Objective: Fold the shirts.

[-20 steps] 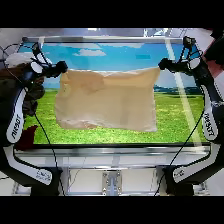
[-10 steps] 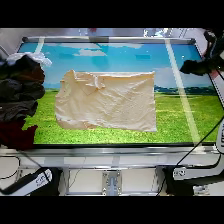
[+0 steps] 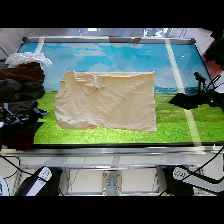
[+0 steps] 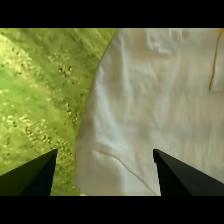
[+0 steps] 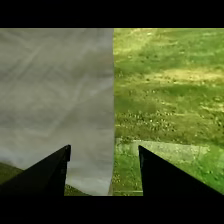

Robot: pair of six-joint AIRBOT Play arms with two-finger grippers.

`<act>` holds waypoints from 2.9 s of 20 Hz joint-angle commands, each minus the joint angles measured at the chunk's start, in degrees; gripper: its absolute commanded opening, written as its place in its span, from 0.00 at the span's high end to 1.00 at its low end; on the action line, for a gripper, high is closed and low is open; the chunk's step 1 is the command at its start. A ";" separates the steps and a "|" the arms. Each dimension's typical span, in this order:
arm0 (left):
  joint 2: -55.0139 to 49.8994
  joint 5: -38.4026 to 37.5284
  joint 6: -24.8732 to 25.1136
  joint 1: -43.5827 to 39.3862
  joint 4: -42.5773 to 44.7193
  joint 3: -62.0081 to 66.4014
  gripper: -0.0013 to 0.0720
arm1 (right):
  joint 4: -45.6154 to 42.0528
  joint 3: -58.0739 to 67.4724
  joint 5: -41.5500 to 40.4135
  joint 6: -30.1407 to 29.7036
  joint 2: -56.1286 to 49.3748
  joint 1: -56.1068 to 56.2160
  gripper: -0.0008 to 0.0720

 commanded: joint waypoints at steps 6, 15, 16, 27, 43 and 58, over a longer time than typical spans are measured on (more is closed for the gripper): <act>-17.92 -5.33 13.77 1.90 -11.37 1.07 0.17 | 4.24 -2.29 3.74 -2.25 1.01 -0.20 0.34; -21.03 -2.99 13.97 -3.34 -12.11 3.76 0.19 | 7.13 -2.14 3.34 -2.25 4.92 -0.20 0.34; -21.66 -2.97 13.99 -4.59 -12.13 4.33 0.25 | 7.06 -2.14 3.10 -2.25 5.53 -0.22 0.34; -21.73 -5.60 13.97 -6.78 -12.26 10.40 0.97 | 1.55 -23.21 0.15 7.52 8.07 -6.34 0.34; -21.51 -6.21 14.40 -6.78 -12.26 10.40 0.97 | 33.90 -41.66 -18.56 0.00 -0.33 -1.53 0.32; 18.14 -9.84 15.45 2.40 -15.23 38.38 0.97 | 26.08 3.23 7.17 -7.13 35.26 2.27 0.97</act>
